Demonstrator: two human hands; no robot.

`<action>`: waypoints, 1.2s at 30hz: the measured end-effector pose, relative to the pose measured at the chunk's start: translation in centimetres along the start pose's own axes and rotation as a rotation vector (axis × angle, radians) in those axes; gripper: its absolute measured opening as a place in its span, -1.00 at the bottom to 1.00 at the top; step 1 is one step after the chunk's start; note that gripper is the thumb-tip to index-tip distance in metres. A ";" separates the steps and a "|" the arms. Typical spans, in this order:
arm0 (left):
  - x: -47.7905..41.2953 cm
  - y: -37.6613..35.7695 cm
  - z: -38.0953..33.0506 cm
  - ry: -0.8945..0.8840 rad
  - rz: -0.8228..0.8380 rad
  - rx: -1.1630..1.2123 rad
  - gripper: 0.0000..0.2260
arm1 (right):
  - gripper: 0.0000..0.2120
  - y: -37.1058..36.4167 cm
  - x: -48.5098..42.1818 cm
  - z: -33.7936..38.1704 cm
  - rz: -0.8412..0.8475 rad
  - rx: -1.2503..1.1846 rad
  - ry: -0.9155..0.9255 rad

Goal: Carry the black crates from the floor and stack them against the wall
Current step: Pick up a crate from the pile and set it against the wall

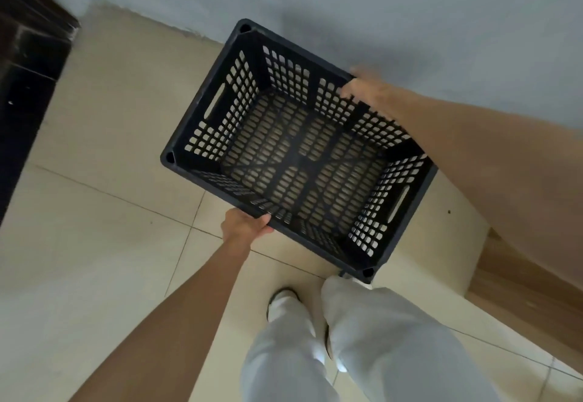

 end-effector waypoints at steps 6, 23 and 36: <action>0.1 -1.0 -1.5 0.084 0.015 0.034 -0.72 | -0.28 -4.7 7.2 -0.3 0.010 0.551 0.488; 2.5 -9.2 -8.8 0.114 0.300 0.170 -0.79 | -0.34 -9.6 12.6 -7.2 0.224 0.689 0.224; 19.3 -4.3 -22.0 -0.912 0.276 -1.414 -0.68 | -0.58 4.7 24.3 -0.8 0.051 0.370 -0.004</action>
Point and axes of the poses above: each hand's wrist, its own x-axis away from the middle knuckle, its own y-axis out of the back of the hand, z = x × y, the point moved 4 cm from there along -x, towards the middle knuckle, and after that the axes turned 3 degrees about x, right-handed, at the moved point
